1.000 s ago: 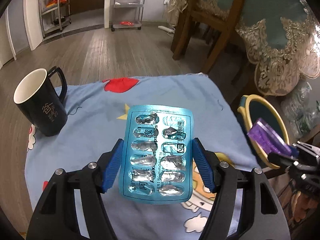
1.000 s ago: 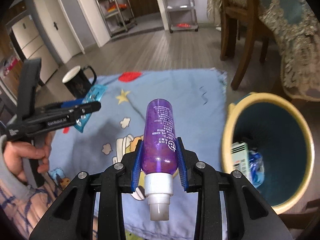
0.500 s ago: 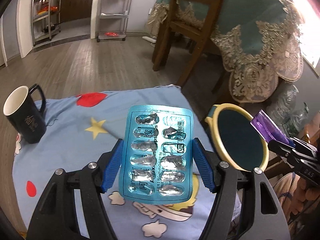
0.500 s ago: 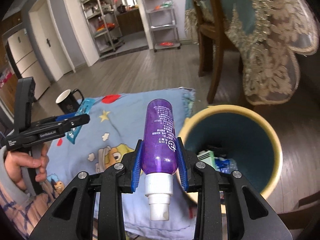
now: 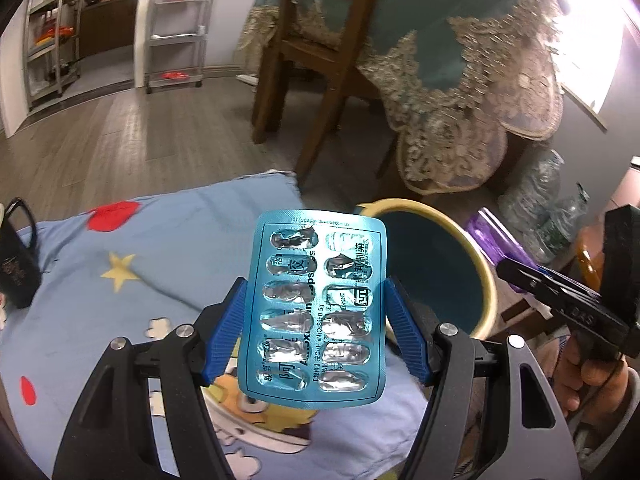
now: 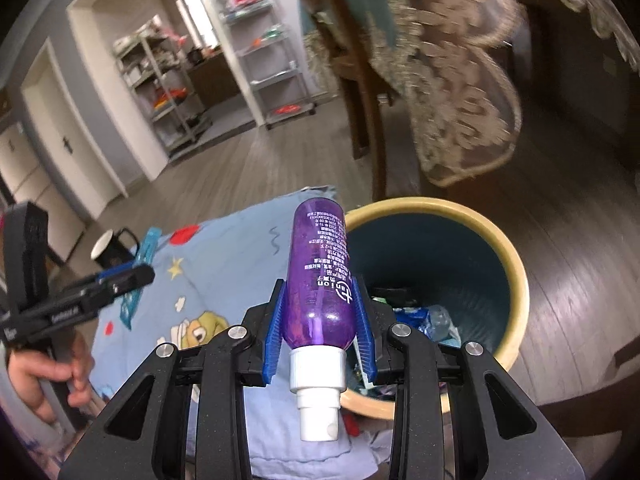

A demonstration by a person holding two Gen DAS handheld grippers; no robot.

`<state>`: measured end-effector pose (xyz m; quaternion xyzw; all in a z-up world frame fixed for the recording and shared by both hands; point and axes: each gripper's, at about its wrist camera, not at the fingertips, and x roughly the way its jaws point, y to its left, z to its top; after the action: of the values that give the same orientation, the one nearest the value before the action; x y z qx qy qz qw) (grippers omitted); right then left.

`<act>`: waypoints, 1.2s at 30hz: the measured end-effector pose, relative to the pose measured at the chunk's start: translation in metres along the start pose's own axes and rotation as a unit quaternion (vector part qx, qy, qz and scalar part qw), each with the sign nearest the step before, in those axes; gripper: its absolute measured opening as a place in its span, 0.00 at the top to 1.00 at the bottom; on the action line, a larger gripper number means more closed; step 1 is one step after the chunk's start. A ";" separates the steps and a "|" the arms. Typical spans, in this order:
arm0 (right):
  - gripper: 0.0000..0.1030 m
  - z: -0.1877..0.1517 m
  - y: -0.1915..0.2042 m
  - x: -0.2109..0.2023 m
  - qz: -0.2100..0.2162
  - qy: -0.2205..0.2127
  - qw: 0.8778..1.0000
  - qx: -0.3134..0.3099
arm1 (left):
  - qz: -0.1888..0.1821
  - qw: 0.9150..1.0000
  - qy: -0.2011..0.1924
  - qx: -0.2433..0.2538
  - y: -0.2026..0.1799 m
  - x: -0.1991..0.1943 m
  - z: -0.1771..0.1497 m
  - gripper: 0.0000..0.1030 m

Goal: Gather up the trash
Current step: 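Carry the teal blister pack and purple bottle over the bin and open both grippers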

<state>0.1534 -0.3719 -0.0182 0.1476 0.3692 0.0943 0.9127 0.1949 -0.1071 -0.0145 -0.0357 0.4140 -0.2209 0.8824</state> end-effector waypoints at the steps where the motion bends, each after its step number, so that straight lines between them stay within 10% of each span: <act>1: 0.68 0.000 -0.006 0.000 0.001 -0.001 1.000 0.011 | -0.005 1.000 0.002 0.002 -0.004 0.002 0.000 0.35; 11: 0.68 -0.001 -0.045 -0.006 0.009 -0.008 0.996 0.090 | -0.062 0.997 0.036 0.004 -0.064 0.055 0.011 0.34; 27: 0.67 -0.006 -0.081 -0.010 -0.021 -0.019 0.990 0.139 | -0.039 0.992 0.112 0.036 -0.118 0.151 0.009 0.33; 36: 0.67 -0.007 -0.084 -0.003 -0.025 -0.007 0.990 0.139 | -0.039 0.993 0.107 0.039 -0.103 0.148 0.009 0.13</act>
<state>0.1516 -0.4499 -0.0500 0.2646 0.3761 0.0178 0.8878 0.2471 -0.2631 -0.0896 0.0069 0.4957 -0.2739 0.8241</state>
